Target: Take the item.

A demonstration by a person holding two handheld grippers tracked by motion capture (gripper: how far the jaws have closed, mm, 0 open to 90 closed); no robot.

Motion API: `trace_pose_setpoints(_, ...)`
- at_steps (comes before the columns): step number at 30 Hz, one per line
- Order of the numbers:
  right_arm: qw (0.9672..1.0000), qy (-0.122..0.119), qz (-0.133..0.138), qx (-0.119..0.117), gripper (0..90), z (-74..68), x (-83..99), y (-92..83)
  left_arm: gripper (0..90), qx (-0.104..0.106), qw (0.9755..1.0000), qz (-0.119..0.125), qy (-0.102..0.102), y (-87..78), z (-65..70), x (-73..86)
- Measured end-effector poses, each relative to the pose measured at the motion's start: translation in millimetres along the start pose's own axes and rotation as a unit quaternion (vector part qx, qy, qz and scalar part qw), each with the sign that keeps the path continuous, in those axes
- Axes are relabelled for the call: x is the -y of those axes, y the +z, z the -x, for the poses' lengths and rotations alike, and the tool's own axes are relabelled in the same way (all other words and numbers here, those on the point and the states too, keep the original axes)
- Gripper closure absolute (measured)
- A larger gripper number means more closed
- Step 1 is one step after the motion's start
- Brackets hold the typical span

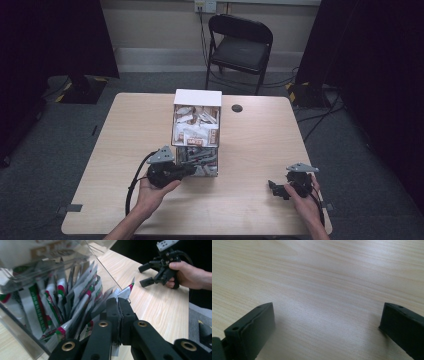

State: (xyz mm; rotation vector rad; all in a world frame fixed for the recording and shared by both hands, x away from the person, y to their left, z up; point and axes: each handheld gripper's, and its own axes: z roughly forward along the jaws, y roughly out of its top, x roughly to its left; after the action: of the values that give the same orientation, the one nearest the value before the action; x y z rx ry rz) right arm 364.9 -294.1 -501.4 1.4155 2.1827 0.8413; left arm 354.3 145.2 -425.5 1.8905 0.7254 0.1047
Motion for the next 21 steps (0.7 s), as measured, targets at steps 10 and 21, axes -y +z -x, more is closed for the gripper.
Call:
trace_pose_setpoints(10,1.0000,0.000,0.000,0.000,0.0,0.1,0.0,0.1,88.9,0.011,0.9999,0.011,-0.001,-9.9,-0.3,-5.3)
trace_pose_setpoints(21,1.0000,0.000,0.000,0.000,0.0,0.0,0.0,0.1,88.9,0.013,0.9997,0.019,0.000,-18.6,0.1,-9.4)
